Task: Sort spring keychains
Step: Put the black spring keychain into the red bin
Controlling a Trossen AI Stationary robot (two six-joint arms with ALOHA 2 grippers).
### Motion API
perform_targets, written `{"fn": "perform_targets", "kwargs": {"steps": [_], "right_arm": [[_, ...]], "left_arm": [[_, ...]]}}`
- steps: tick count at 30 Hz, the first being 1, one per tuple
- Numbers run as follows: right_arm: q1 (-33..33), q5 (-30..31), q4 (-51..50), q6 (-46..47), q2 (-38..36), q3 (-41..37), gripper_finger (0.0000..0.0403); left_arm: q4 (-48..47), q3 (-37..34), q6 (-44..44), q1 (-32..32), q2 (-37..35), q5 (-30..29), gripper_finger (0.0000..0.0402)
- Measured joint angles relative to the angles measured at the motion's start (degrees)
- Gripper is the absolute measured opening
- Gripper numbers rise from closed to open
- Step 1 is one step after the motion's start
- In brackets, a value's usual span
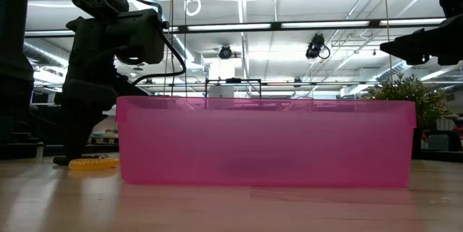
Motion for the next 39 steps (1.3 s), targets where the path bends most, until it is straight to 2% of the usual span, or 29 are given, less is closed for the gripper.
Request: {"fn": "perform_targets", "kwargs": {"steps": [9,20,39], "right_arm": [[0.0,0.0,0.0,0.0,0.0,0.0,0.0222],[0.0,0.0,0.0,0.0,0.0,0.0,0.0222],[0.0,0.0,0.0,0.0,0.0,0.0,0.0222]], "left_arm": [[-0.1,0.3,0.7,0.0,-0.2,-0.4,0.0008],[-2.6,4.9,2.3,-0.4,0.1,-7.7,0.0007],[-6.9,6.3,2.2,-0.4,-0.1,-9.8,0.0006]]}}
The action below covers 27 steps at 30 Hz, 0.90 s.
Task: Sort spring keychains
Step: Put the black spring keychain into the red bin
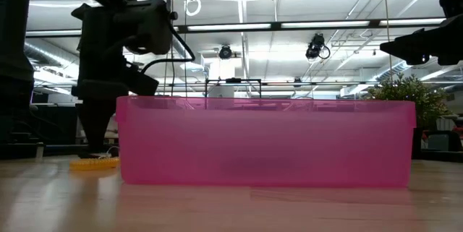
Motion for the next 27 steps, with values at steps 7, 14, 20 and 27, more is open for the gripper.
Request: {"fn": "perform_targets", "kwargs": {"steps": [7,14,20,27], "right_arm": [[0.0,0.0,0.0,0.0,0.0,0.0,0.0222],[0.0,0.0,0.0,0.0,0.0,0.0,0.0222],[0.0,0.0,0.0,0.0,0.0,0.0,0.0222],[0.0,0.0,0.0,0.0,0.0,0.0,0.0222]], "left_arm": [[-3.0,3.9,-0.7,-1.9,0.0,-3.0,0.0008],[-4.9,6.5,-1.3,-3.9,-0.1,-6.0,0.0007],[-5.6,7.2,-1.0,-4.2,-0.1,-7.7,0.0005],[-7.3,7.2,-1.1,-4.2,-1.2,-9.5,0.0005]]}}
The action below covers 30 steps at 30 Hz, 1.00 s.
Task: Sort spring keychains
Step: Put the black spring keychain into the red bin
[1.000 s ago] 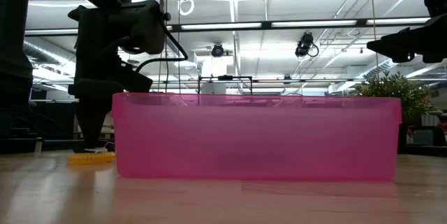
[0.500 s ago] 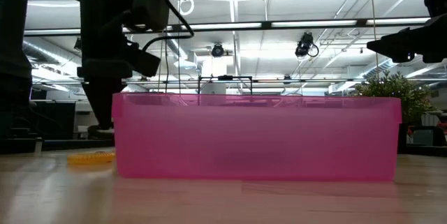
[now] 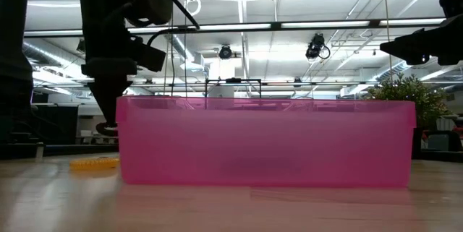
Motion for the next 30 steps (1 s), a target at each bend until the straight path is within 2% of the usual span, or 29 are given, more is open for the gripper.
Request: {"fn": "perform_targets", "kwargs": {"steps": [15,30], "right_arm": [[0.0,0.0,0.0,0.0,0.0,0.0,0.0222],[0.0,0.0,0.0,0.0,0.0,0.0,0.0222]], "left_arm": [[-0.3,0.3,-0.1,-3.1,-3.5,-7.2,0.0005],[-1.3,7.5,1.8,-8.8,-3.5,-17.3,0.0005]]}}
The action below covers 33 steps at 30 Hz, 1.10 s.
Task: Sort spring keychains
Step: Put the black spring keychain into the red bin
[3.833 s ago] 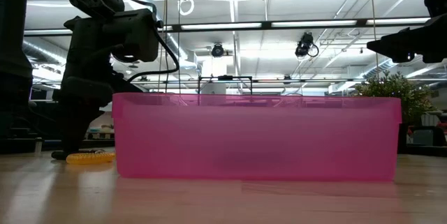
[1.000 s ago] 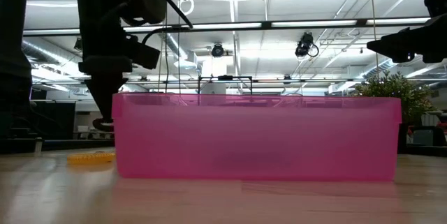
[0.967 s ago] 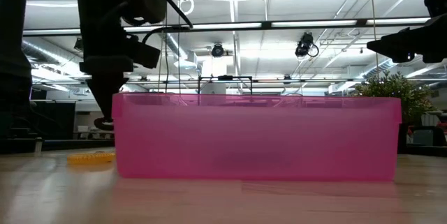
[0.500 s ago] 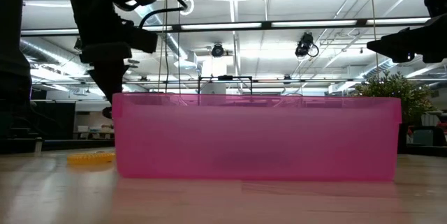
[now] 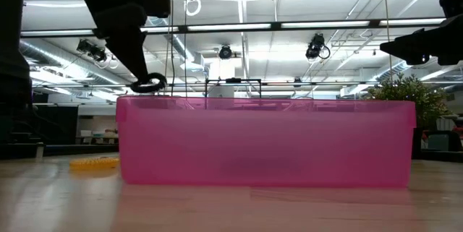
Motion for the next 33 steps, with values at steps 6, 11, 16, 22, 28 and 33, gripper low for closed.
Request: {"fn": "perform_targets", "kwargs": {"steps": [6,11,16,22,28,33], "right_arm": [[0.0,0.0,0.0,0.0,0.0,0.0,0.0222],[0.0,0.0,0.0,0.0,0.0,0.0,0.0222],[0.0,0.0,0.0,0.0,0.0,0.0,0.0222],[0.0,0.0,0.0,0.0,0.0,0.0,0.0222],[0.0,0.0,0.0,0.0,0.0,0.0,0.0222],[0.0,0.0,0.0,0.0,0.0,0.0,0.0222]], "left_arm": [[-1.5,0.3,-0.1,-1.2,0.0,-1.7,0.0005],[-1.5,0.3,-0.1,-1.1,0.0,-2.8,0.0005],[0.3,0.3,0.8,-1.1,0.0,-3.6,0.0005],[6.3,0.3,5.2,-1.4,-0.6,-3.8,0.0005],[9.1,0.3,7.4,-2.5,-2.3,-5.6,0.0005],[9.3,0.3,7.5,-4.4,-4.1,-7.4,0.0005]]}}
